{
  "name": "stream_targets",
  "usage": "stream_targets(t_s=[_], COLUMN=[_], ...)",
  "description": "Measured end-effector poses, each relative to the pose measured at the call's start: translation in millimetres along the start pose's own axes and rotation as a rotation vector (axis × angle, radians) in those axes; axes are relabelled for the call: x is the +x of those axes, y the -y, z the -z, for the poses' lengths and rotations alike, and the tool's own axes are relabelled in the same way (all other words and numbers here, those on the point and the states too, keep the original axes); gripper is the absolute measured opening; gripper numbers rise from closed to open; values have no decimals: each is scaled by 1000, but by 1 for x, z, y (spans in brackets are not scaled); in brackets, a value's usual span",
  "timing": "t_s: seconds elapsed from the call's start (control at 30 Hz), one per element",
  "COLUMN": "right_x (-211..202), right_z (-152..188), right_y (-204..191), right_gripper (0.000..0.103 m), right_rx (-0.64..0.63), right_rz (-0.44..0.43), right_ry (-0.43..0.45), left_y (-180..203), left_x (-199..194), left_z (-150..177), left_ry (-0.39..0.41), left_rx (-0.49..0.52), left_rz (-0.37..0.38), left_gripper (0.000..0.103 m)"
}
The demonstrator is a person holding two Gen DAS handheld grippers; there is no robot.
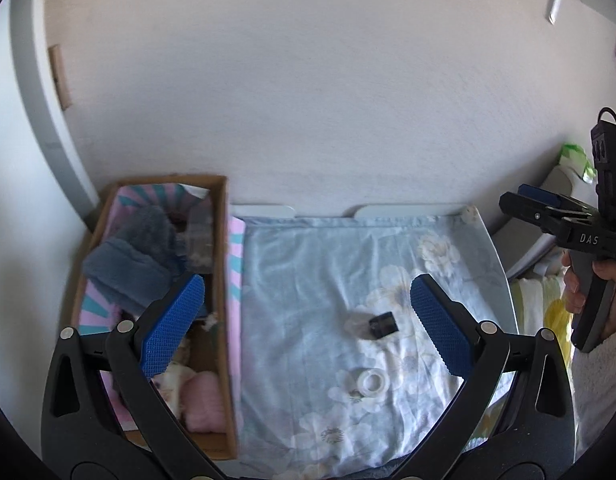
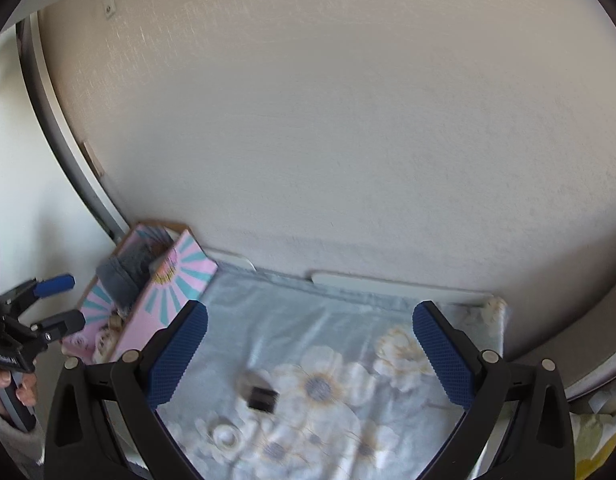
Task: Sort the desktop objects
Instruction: 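Move both tools back over the clear ring and black cap, then grasp the clear ring with left tool while right tool grasps black cap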
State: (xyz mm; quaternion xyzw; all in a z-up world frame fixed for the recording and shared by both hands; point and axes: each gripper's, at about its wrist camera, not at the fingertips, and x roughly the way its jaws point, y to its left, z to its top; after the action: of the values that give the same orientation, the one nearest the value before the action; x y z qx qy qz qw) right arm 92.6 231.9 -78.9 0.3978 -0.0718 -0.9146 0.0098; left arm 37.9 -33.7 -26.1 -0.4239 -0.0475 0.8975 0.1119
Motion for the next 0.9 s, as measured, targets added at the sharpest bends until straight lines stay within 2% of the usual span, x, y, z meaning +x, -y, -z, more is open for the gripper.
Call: stream_targets(t_s=[0.17, 0.33, 0.5, 0.67, 0.73, 0.9], right_x=[12, 39, 68, 101, 109, 132], right_z=[22, 51, 76, 98, 103, 117], right_y=[10, 8, -2, -15, -21, -40], right_gripper=[103, 102, 101, 96, 92, 69], right_rx=[-77, -195, -339, -504, -550, -681], right_rz=[-15, -42, -180, -299, -338, -406], right_ry=[-65, -151, -188, -206, -200, -225], left_y=[27, 55, 78, 83, 83, 84], left_x=[16, 52, 76, 100, 107, 115], left_z=[17, 57, 110, 147, 159, 173], left_ry=[-21, -105, -115, -140, -128, -120], left_rx=[77, 161, 256, 288, 289, 287], left_rz=[26, 68, 137, 138, 137, 151], left_gripper=[102, 97, 96, 79, 73, 63])
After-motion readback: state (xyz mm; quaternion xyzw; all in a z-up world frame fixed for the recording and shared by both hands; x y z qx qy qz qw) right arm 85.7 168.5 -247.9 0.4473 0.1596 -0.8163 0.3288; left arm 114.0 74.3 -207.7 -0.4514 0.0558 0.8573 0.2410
